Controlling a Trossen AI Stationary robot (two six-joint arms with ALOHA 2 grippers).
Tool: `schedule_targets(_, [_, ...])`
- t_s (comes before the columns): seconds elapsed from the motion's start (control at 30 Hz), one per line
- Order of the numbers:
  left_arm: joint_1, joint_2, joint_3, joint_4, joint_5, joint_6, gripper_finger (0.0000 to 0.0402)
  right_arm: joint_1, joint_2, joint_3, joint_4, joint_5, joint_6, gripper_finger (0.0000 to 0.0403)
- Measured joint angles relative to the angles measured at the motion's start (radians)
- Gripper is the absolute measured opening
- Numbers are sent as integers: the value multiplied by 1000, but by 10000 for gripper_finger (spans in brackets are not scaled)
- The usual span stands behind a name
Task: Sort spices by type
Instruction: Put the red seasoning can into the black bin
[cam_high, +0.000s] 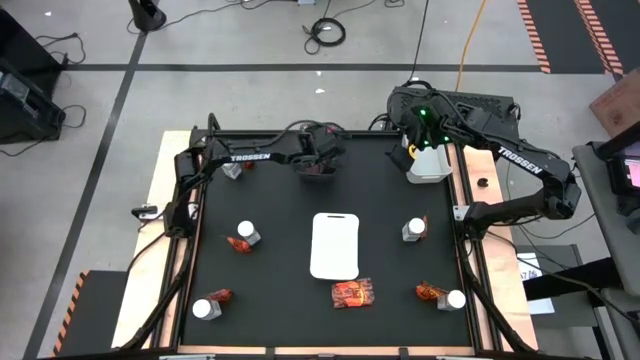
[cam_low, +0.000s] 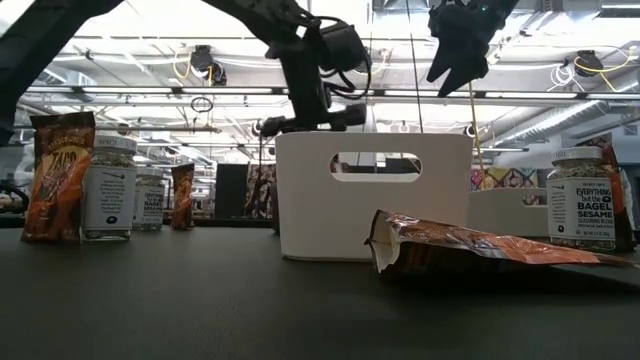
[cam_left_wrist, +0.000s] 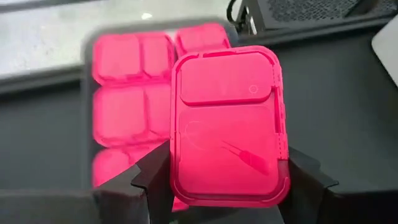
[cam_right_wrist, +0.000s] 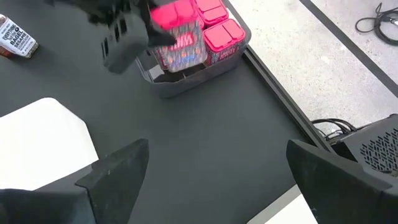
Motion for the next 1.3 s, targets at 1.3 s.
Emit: schedule_targets(1.3, [26,43,36,58,77,83,295,0,0,0,-40,0,-25,375])
